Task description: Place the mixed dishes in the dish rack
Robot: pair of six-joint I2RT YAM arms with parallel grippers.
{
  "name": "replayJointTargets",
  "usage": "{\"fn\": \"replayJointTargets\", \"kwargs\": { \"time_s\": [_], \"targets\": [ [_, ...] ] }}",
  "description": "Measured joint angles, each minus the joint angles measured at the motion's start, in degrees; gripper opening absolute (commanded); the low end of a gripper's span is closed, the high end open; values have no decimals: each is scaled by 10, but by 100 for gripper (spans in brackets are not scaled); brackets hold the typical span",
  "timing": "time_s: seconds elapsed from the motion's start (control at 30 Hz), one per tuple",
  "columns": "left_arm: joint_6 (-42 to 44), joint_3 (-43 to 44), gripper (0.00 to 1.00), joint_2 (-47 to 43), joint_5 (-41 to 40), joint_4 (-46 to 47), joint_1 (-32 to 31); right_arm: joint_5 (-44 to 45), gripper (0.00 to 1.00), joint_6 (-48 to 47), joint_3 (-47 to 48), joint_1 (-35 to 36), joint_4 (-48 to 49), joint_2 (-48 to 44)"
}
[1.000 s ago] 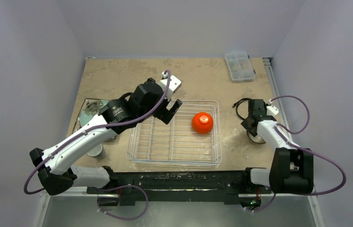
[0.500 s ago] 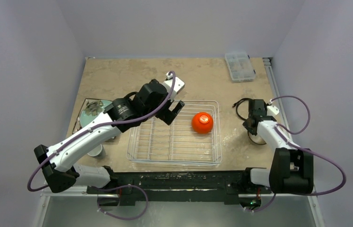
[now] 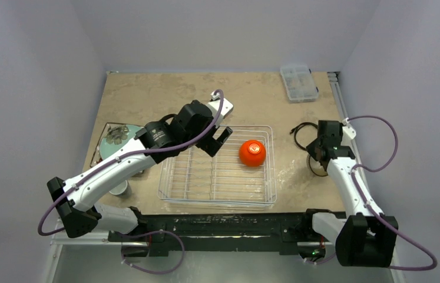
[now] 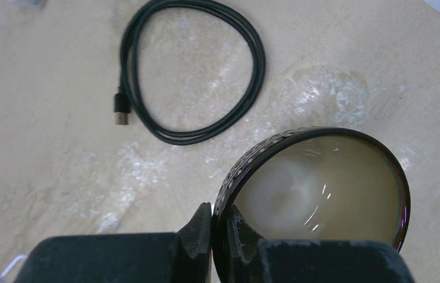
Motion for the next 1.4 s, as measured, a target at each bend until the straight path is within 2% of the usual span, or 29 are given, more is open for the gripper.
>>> {"fn": "replayJointTargets", "kwargs": {
  "time_s": [0.13, 0.4, 0.57, 0.7, 1.03, 1.27, 1.4],
  "targets": [
    [0, 0, 95, 7, 2, -1, 0, -54, 0, -2, 10, 0, 8, -45],
    [-1, 0, 96, 15, 8, -5, 0, -250, 0, 6, 34, 0, 90, -112],
    [-2, 0, 96, 16, 18, -7, 0, -365, 0, 73, 49, 1, 171, -112],
    [-2, 0, 96, 15, 28, -7, 0, -428, 0, 166, 39, 12, 262, -110],
    [-7, -17, 97, -18, 61, 24, 0, -414, 0, 328, 10, 188, 429, -78],
    [-25, -89, 95, -92, 81, 122, 0, -366, 0, 428, -24, 283, 526, -2],
    [-40, -109, 93, -100, 81, 159, 0, -331, 0, 469, -35, 324, 563, 18]
  ]
}}
